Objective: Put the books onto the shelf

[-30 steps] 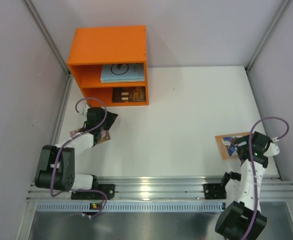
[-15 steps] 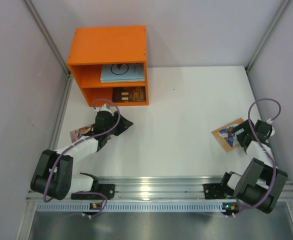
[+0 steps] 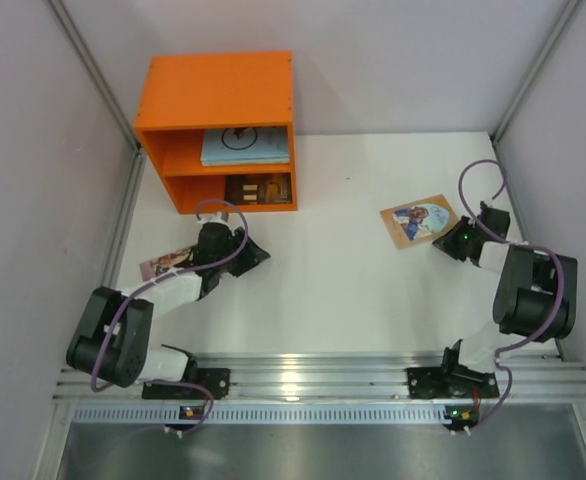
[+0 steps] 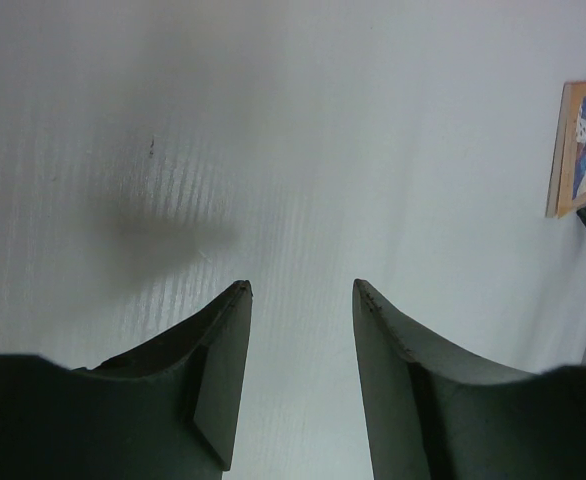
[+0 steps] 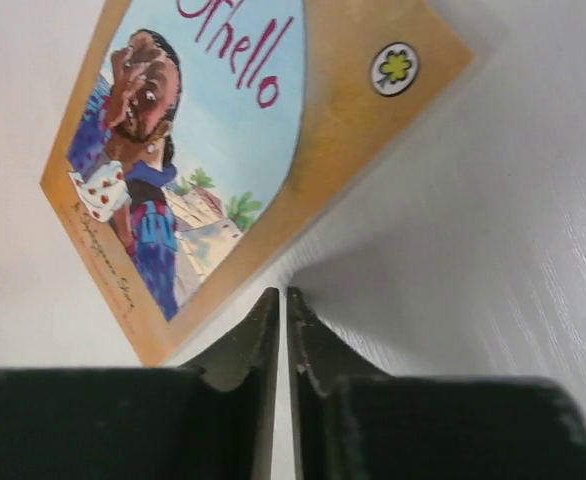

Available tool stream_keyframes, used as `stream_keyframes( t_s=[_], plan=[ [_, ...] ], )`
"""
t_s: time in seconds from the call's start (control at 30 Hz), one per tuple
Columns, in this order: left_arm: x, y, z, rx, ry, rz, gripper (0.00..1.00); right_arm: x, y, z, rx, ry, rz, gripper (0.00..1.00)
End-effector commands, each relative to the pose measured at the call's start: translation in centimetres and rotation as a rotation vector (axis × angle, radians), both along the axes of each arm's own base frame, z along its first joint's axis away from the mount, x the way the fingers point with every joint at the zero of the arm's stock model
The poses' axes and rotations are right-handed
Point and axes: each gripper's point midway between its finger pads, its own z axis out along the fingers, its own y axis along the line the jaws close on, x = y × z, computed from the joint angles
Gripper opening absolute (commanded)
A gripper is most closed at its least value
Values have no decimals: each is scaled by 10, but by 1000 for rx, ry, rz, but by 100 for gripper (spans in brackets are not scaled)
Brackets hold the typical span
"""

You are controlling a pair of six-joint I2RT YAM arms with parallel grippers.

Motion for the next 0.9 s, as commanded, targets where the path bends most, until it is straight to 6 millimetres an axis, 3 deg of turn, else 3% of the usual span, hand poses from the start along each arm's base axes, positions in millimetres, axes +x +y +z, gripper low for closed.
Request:
stream_keyframes(
  t_s=[0.0,0.03,0.23,0.3,0.33,0.43,0.53,0.57,0.6,0.63,0.67,0.73,0.77,0.83,0.87],
  plan=[
    [10,-4,28,2,-80,-22,50,-49,14,-44,31,224,27,5],
    [11,-4,31,1,-86,-21,50,-46,13,-41,26,206,26,0],
    [10,-9,45,-21,-105,-42,50,-48,8,-29,22,172,-33,0],
    [9,-10,49,-28,-112,-48,50,-54,2,-29,28,175,-104,15],
    [9,-9,50,-26,-111,-47,50,-46,-2,-20,35,135,-145,33],
    [9,-9,58,-20,-129,-56,50,-35,-16,-3,-13,89,-182,51],
    [9,-9,64,-10,-134,-63,50,-14,-37,19,-94,27,-210,69],
    [9,-8,63,-9,-128,-64,51,2,-46,34,-123,-13,-216,73],
    [9,-9,64,-9,-131,-66,51,9,-51,32,-147,-6,-202,80],
    [8,-9,63,-9,-127,-68,51,17,-54,33,-159,-9,-193,82],
    [8,-9,62,-10,-122,-65,50,36,-58,48,-170,-47,-174,83],
    [7,-10,60,-14,-115,-67,51,43,-60,27,-181,25,-129,86],
    [7,-10,60,-14,-115,-67,50,58,-62,35,-188,0,-108,87],
    [8,-9,61,-14,-120,-65,50,66,-61,16,-191,35,-44,87],
    [8,-9,60,-12,-118,-66,50,79,-56,23,-175,3,1,87]
  ],
)
